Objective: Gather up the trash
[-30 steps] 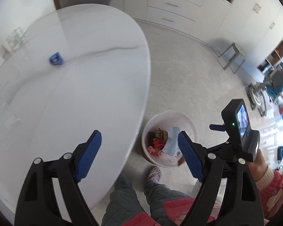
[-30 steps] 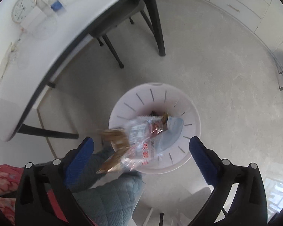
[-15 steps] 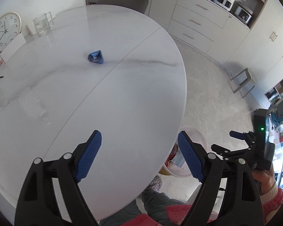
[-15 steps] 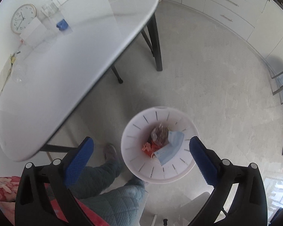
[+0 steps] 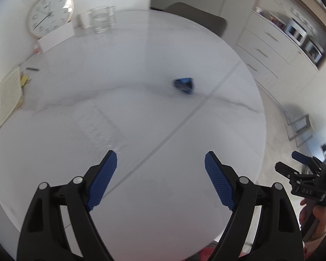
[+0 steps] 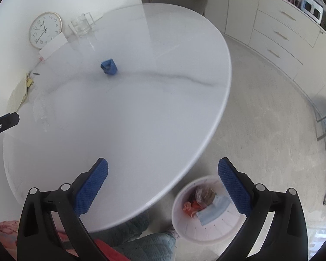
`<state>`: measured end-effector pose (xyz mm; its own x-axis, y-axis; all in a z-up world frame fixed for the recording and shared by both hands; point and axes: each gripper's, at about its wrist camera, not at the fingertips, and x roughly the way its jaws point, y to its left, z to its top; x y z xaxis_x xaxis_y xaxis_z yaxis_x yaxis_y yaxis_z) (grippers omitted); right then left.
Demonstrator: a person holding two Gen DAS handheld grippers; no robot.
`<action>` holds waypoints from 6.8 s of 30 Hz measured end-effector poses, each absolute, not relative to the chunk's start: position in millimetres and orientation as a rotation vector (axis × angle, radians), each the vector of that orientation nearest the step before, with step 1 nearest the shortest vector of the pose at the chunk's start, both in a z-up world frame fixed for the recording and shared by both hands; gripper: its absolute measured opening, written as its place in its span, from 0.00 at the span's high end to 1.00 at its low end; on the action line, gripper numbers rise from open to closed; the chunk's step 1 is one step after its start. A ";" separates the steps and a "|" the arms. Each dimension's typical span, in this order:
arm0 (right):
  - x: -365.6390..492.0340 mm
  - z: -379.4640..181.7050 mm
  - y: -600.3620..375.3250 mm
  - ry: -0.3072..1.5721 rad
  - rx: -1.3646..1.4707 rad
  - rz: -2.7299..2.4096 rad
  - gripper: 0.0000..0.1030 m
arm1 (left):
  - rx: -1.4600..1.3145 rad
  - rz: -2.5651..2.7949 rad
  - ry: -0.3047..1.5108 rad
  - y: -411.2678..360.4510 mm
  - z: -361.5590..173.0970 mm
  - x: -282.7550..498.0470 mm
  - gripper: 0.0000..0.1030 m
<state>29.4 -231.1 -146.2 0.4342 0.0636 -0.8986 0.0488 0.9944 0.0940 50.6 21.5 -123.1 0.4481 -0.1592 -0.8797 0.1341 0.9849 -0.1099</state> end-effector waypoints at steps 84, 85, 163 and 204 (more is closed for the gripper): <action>92.8 -140.6 -247.8 1.124 0.097 0.088 0.72 | -0.028 -0.114 1.177 -2.9 -154.2 103.3 0.41; 75.6 -138.8 -257.4 1.123 0.120 0.051 0.72 | -0.003 -0.170 1.179 -15.1 -153.3 96.8 0.41; -113.4 -194.2 -392.5 1.189 0.208 -0.187 0.03 | 0.306 -0.556 1.275 -245.0 -189.4 -57.7 0.23; -7.8 60.6 -212.5 0.728 -0.119 0.237 0.03 | 0.100 0.053 0.707 -56.5 44.3 -23.4 0.08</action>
<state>-7.8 -212.5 60.6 0.7215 0.1729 -0.6705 -0.2551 0.9666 -0.0253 -23.4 -56.5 44.3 0.7590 0.0825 -0.6459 -0.0151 0.9939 0.1093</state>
